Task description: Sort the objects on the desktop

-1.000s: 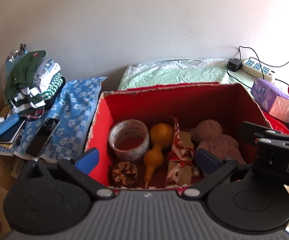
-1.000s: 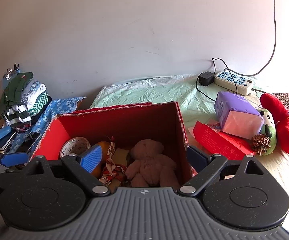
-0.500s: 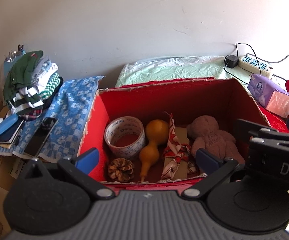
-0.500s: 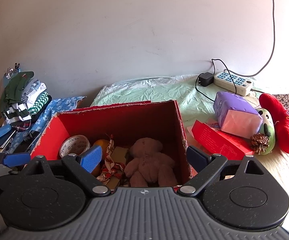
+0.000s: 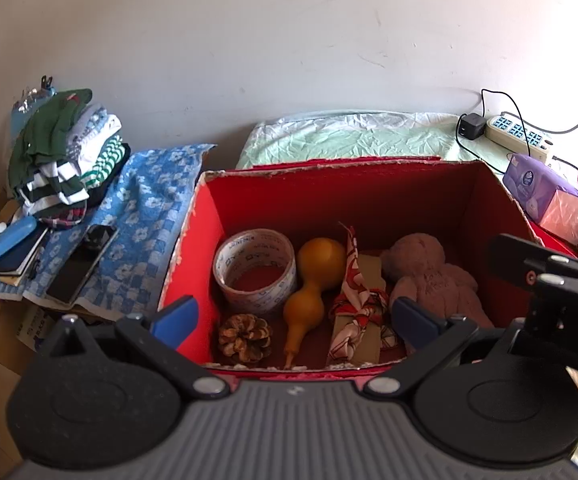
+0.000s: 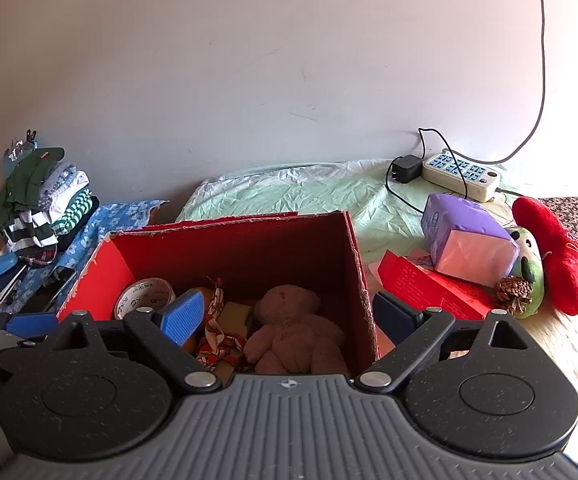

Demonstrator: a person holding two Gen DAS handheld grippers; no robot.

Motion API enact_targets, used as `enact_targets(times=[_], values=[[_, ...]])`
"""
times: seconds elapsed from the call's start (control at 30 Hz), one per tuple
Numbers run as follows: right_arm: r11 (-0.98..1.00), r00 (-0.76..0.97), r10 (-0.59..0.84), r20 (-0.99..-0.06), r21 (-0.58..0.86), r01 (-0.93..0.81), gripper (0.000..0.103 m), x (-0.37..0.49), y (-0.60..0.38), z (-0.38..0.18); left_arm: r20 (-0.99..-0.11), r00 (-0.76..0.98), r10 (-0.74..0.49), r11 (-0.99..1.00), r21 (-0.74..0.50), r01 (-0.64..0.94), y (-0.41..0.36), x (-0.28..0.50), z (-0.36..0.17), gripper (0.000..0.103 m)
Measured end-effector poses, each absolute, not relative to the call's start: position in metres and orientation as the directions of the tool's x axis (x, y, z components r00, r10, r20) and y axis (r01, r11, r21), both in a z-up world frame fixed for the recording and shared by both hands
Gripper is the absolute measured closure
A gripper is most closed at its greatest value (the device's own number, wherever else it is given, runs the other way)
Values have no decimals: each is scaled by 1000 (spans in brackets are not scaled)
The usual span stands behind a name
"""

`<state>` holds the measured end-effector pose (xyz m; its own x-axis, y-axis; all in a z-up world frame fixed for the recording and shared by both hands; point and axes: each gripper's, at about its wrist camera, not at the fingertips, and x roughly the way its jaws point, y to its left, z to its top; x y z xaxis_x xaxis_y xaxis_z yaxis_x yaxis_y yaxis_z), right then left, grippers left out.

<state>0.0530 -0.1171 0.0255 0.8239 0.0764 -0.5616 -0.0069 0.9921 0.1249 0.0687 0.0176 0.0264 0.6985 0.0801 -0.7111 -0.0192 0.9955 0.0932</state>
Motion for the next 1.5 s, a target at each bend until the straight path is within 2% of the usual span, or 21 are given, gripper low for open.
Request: enact_targets(times=[1.5], values=[[993, 832, 63, -551, 117, 2, 10, 59, -109, 12, -742, 667, 63, 997, 74, -12, 29, 78, 13, 0]])
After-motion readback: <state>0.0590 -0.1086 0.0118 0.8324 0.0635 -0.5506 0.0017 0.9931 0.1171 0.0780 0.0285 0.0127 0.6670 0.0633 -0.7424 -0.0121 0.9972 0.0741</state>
